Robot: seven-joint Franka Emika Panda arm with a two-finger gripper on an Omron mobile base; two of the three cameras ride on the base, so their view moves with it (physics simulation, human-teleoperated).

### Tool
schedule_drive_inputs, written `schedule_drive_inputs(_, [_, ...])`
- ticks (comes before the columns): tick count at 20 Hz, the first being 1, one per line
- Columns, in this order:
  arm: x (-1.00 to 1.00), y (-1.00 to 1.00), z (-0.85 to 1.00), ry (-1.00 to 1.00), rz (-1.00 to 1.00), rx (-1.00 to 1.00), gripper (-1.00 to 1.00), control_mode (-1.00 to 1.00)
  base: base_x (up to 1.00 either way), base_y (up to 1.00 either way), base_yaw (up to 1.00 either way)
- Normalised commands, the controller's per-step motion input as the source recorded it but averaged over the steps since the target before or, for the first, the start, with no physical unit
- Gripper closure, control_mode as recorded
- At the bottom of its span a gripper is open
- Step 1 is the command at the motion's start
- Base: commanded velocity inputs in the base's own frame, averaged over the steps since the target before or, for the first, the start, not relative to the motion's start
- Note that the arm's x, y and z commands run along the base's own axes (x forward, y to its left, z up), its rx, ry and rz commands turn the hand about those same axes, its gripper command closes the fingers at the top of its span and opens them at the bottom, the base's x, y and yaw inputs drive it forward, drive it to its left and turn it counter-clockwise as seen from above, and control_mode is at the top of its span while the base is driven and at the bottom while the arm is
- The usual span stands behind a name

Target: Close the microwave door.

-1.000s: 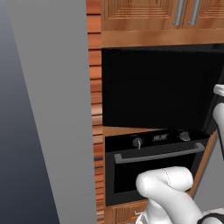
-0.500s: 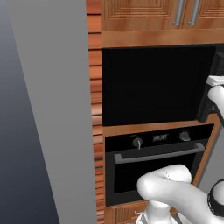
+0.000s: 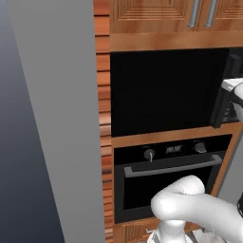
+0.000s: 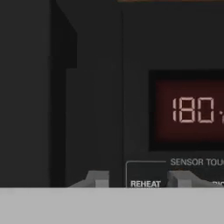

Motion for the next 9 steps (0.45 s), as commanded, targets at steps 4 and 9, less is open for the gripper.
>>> schedule_drive_inputs(4, [0.59, 0.01, -0.12, 0.01, 0.02, 0.00, -1.00, -1.00, 0.00, 0.00, 0.00])
schedule_drive_inputs(9, [0.00, 0.00, 0.00, 0.00, 0.00, 0.00, -1.00, -1.00, 0.00, 0.00, 0.00])
